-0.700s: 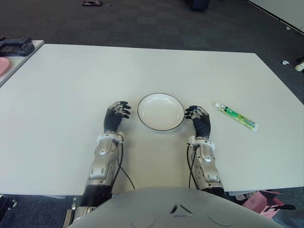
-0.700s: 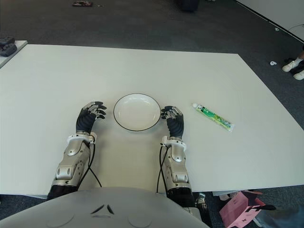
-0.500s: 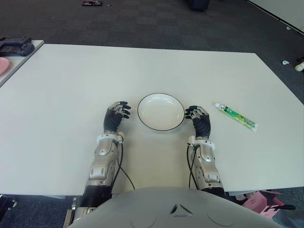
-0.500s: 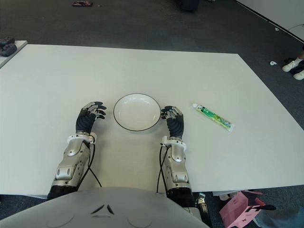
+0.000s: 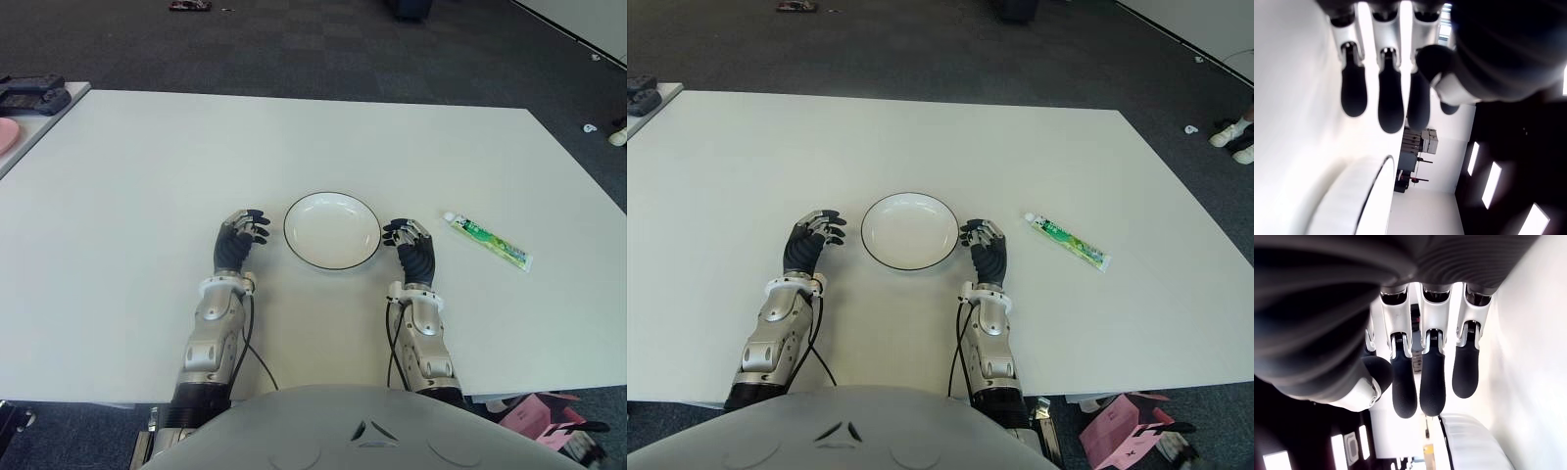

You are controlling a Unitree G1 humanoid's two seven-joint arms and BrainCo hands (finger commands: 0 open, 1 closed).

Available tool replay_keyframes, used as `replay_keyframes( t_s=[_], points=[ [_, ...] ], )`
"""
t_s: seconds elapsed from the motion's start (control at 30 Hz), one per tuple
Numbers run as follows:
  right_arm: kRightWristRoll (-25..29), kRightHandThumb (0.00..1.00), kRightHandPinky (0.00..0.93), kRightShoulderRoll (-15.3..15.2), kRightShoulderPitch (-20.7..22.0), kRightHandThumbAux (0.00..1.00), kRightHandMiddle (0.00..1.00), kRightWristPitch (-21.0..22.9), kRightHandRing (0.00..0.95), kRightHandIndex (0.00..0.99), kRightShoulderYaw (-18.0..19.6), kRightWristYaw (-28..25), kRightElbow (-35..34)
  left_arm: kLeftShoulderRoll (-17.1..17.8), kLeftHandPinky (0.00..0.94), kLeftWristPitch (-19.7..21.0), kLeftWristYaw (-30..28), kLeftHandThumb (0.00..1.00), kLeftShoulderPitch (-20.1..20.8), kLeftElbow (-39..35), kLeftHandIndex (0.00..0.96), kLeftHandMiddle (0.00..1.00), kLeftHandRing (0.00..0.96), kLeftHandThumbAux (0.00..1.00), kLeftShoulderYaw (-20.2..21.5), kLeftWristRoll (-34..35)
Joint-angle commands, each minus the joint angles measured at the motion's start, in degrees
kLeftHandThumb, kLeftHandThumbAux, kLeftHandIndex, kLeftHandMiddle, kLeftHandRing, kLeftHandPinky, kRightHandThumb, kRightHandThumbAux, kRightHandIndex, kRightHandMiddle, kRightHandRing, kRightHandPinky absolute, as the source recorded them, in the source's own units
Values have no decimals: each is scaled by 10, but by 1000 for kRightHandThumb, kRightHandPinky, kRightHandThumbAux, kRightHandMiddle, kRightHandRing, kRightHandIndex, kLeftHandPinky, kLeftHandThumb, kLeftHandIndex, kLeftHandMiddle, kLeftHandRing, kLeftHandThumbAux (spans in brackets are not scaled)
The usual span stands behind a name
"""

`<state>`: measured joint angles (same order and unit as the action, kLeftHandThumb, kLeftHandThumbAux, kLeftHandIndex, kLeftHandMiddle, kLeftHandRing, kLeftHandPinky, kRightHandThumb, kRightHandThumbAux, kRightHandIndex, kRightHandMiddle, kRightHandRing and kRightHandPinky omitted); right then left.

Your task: Put the toothpaste on the table into the plate.

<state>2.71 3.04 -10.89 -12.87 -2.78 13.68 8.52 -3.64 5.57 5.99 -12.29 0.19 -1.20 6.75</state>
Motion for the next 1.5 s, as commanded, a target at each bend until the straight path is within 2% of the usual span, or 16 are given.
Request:
replay_keyframes(
  t_s=[0.03,0.07,0.17,0.2,0.37,0.47,0.57,0.63,0.73,0.83,0.97,1.1,1.3,1.4,1.5],
  points=[
    [-28,708,494,4,-26,728,510,-4,508,429,16,19,-14,-20,538,55,12,835,-31,33,415,479,549,678,0,1],
    [-31,708,495,4,-26,728,510,-3,508,429,17,20,-21,-20,539,56,12,835,-31,33,414,479,549,678,0,1],
    [-65,709,498,-1,-33,728,504,-8,508,429,13,29,-101,-20,550,59,12,835,-31,31,411,482,553,679,1,1],
    [-79,709,497,-10,-34,728,501,-26,507,429,13,27,-108,-20,555,61,12,834,-31,29,409,483,556,679,0,1],
    [-123,705,472,-41,-36,728,476,-54,480,427,18,15,-121,-20,552,66,14,833,-34,18,403,488,568,680,-4,-3],
    [-133,703,462,-70,-34,728,458,-94,465,424,27,1,-114,-21,551,62,16,833,-34,19,401,489,572,681,-6,-6],
    [-140,696,417,-91,-30,729,422,-121,434,415,34,-11,-109,-19,556,52,14,834,-29,29,403,487,574,681,-6,-8],
    [-166,692,382,-115,-23,727,385,-137,396,411,41,-13,-106,-19,560,45,10,835,-24,42,407,484,575,680,-1,-3],
    [-186,688,328,-139,-18,725,324,-140,331,407,52,-21,-106,-19,561,34,6,836,-19,55,412,481,574,680,4,2],
    [-214,539,252,-154,-15,632,244,-137,252,265,61,-15,-108,-18,557,28,2,837,-17,63,417,478,572,679,6,7],
    [-264,472,171,-180,-1,532,156,-154,169,173,71,12,-91,-16,559,23,-3,837,-16,68,419,478,571,678,7,10],
    [-282,456,133,-206,15,468,98,-172,113,116,81,25,-65,-14,561,15,-4,838,-16,70,421,477,571,678,5,8],
    [-275,445,42,-242,16,374,18,-145,21,21,110,1,-94,-14,564,14,-2,838,-15,71,421,476,570,678,3,5],
    [-269,456,13,-260,20,318,5,-110,6,6,124,-28,-135,-15,565,14,-3,838,-15,71,422,475,570,678,4,7],
    [-281,471,4,-264,18,263,1,-91,2,2,126,-36,-151,-15,565,13,-3,838,-15,70,423,475,571,678,2,6]
  ],
)
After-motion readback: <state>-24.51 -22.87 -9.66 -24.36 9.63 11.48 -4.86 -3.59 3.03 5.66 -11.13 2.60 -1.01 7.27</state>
